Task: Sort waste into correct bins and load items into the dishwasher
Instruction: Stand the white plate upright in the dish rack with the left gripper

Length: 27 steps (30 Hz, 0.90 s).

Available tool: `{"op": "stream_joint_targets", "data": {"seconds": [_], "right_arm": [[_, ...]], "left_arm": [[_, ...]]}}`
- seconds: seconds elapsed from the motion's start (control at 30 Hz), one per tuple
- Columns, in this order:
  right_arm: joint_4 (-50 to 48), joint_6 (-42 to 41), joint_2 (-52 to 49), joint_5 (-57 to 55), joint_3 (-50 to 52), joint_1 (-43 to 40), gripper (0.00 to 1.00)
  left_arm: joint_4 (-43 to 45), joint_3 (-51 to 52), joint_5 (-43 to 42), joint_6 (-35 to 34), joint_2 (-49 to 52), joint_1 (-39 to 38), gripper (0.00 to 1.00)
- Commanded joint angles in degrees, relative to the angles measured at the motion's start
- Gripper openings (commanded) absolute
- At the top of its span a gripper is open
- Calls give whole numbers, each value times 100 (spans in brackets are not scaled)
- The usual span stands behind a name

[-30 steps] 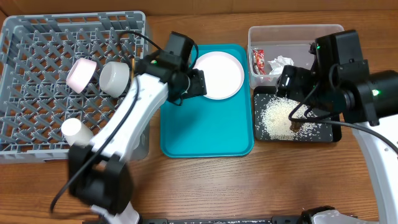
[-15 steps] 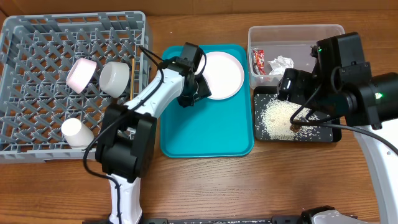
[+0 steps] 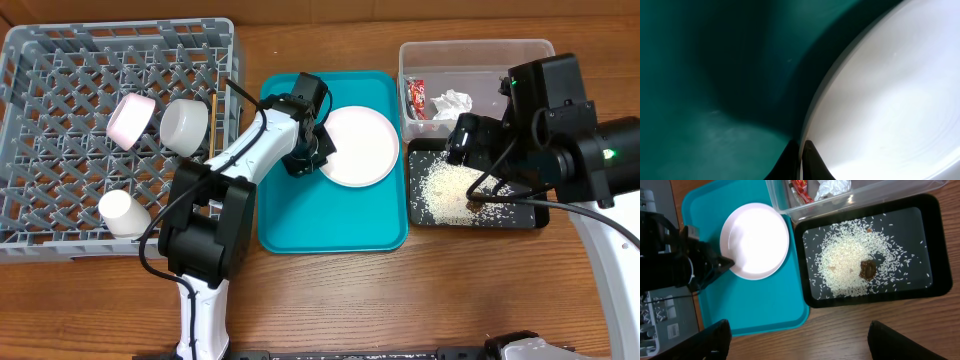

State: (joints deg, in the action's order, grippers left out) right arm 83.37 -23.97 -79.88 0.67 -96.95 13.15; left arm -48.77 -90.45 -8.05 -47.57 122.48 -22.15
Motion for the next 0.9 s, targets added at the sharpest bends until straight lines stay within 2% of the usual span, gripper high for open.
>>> {"op": "stream_joint_targets", "data": {"seconds": [0.0,0.1,0.27,0.33,0.47,0.53,0.6,0.73,0.87], "right_arm": [[-50,2,111,9,-20,-4,89],[-55,2,111,9,-20,-4,89],[-98,2,111,7,-20,-4,89],[-144,2,111,7,-20,-4,89],[-260,2,111,7,-20,-4,89],[-284,2,111,7,-20,-4,89],[-308,2,111,7,-20,-4,89],[-313,4,111,7,-20,-4,89],[-321,17,111,7,-20,-4,89]], "left_arm": [[-367,-317,678,466,-634,4,4],[-946,-636,1488,706,-1200,76,4],[-1698,-1088,3314,1296,-2210,199,4],[-1814,-1108,4216,1572,-2570,199,4],[-2251,-1106,6367,1635,-2999,199,4],[-2483,-1106,7134,1742,-3056,199,4],[-2699,-1104,7488,1939,-3051,199,4],[-3029,-1102,7674,1928,-3034,199,4],[-2557,-1102,8021,1930,-3034,199,4]]}}
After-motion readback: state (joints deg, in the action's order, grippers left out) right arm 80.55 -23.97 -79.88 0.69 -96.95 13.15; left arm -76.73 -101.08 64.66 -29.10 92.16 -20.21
